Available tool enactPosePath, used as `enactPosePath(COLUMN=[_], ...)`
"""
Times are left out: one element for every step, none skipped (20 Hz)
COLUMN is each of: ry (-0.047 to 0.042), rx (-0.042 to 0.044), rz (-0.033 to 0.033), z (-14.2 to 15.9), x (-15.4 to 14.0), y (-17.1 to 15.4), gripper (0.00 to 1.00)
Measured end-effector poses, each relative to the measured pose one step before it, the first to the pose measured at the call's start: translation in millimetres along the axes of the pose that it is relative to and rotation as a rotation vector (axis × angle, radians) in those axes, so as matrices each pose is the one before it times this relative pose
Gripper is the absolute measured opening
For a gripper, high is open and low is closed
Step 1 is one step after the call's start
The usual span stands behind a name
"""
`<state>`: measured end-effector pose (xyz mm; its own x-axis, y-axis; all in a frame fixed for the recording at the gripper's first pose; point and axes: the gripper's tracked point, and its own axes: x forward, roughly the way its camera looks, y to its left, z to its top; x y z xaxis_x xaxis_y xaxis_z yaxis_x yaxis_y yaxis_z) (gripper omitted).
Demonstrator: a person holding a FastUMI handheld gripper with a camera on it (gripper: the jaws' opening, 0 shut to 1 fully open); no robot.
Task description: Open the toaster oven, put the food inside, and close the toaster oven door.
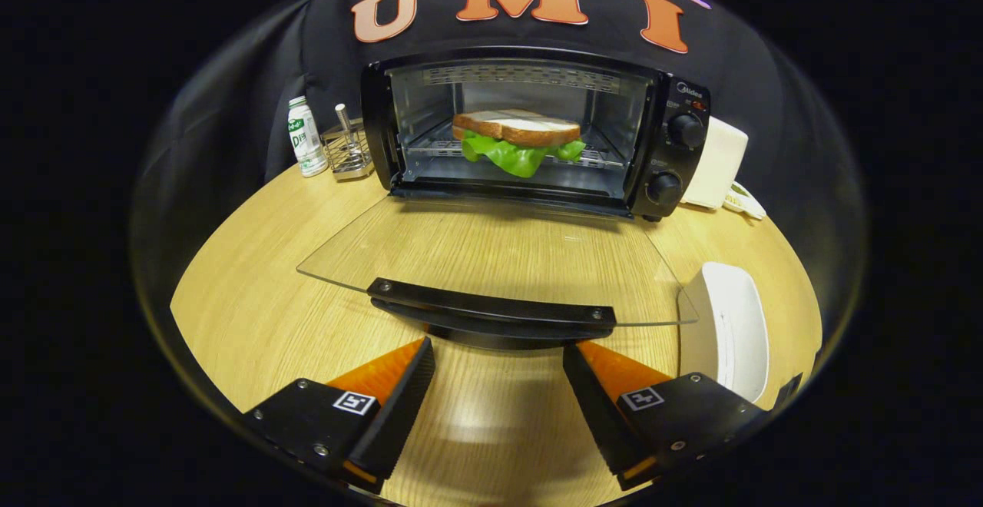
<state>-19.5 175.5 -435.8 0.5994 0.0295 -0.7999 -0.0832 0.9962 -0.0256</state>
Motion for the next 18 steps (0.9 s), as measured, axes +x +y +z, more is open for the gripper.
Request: enactPosePath(ry=[-0.00915,-0.01463,-0.01627,-0.02047,-0.01708,-0.01298,-0.02279,-0.02579,-0.02621,-0.02618,-0.02259,-0.01874,-0.02340,-0.02291,-0.03399,-0.02779,-0.02428,-0.02362], rx=[0.00807,0.01225,0.01621,0.02143,0.02519,0.01962,0.01156,-0.00016,-0.00386,-0.00506,-0.00587,-0.00832,-0.00707,-0.01020,-0.01129,-0.01644,-0.01014,-0.00040], rz=[0.00039,-0.00374,-0.00556,-0.00006,0.00524,0.00702,-0.00637,-0.01495,-0.01887,-0.01225,-0.00430,-0.00275,-0.00476,-0.00692,-0.00593,-0.00753,0.00061,0.01078], z=[4.42,5.02,6.69,7.00,8.82,5.88,9.77,10.05,11.85,10.63,12.44,10.94,11.43,11.21,12.34,10.17,8.27,10.61], x=[0.48,-0.84,0.51,-0.81,-0.95,-1.17,-0.08,0.64,0.99,1.23,-0.29,-1.40,-0.35,0.46,-0.38,2.16,0.54,0.65], y=[1.41,-0.72,-1.50,-0.39,-0.28,0.80,-1.84,-2.33,-3.48,-1.85,-0.45,-0.37,-0.80,0.33,-0.22,0.82,1.80,4.58], gripper=[1.00,1.00,1.00,1.00,1.00,1.00,0.99,0.99,0.99,0.99,0.99,0.99,0.99,1.00,0.99,0.99,0.99,0.99])
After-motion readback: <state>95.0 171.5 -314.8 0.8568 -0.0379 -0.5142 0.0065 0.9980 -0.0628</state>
